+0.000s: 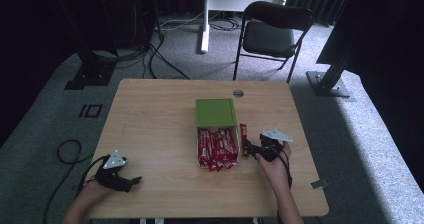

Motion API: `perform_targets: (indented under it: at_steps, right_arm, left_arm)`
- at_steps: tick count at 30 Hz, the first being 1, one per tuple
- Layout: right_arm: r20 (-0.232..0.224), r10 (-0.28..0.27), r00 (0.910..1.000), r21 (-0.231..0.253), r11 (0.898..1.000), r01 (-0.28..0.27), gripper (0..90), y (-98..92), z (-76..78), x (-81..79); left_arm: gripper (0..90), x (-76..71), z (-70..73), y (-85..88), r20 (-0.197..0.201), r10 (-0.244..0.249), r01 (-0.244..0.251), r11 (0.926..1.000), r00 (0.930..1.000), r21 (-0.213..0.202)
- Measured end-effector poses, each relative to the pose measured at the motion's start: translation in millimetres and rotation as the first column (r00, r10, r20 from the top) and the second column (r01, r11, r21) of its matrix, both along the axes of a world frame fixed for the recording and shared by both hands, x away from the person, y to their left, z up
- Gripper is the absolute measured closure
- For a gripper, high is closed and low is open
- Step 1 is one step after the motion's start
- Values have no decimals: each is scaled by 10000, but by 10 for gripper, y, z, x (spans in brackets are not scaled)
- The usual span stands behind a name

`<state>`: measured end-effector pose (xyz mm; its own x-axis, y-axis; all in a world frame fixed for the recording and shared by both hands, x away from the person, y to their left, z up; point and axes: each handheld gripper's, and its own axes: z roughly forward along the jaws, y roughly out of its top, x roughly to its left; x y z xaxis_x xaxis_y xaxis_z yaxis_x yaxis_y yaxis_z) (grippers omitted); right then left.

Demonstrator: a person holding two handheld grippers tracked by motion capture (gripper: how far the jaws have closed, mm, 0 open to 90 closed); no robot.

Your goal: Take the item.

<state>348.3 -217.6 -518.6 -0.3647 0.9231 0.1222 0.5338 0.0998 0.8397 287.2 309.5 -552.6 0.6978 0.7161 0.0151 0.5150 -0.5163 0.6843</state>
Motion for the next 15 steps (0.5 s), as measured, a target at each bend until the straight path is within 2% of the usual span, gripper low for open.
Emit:
perform_targets:
  at_steps: [1, 3, 4, 6, 10, 15]
  right_arm:
    - [102, -8, 9999, -194, 9998, 10, 237, -15, 3, -23]
    - [-58, 891, 9960, -907, 9919, -892, 196, -75, -5, -56]
    - [-167, 1081, 9940, -989, 9891, -1092, 196, -94, -14, -69]
    - [-122, 1157, 9932, -816, 9899, -1163, 195, -130, -39, -89]
    - [-102, 1231, 9923, -1008, 9872, -1235, 195, -220, -67, -134]
    - [-167, 1245, 9921, -692, 9897, -1254, 194, -360, -96, -193]
  left_arm:
    - [16, 0, -1, 0, 7, 3, -3, 10000, 10000, -6]
    - [16, 0, -1, 0, 5, 3, -3, 10000, 10000, -6]
    - [16, 0, -1, 0, 6, 4, -4, 10000, 10000, -8]
    - [15, 0, -1, 0, 6, 4, -4, 10000, 10000, -8]
    - [16, 0, -1, 0, 6, 4, -4, 10000, 10000, -7]
    - [16, 0, 0, 0, -6, 2, -2, 10000, 10000, -7]
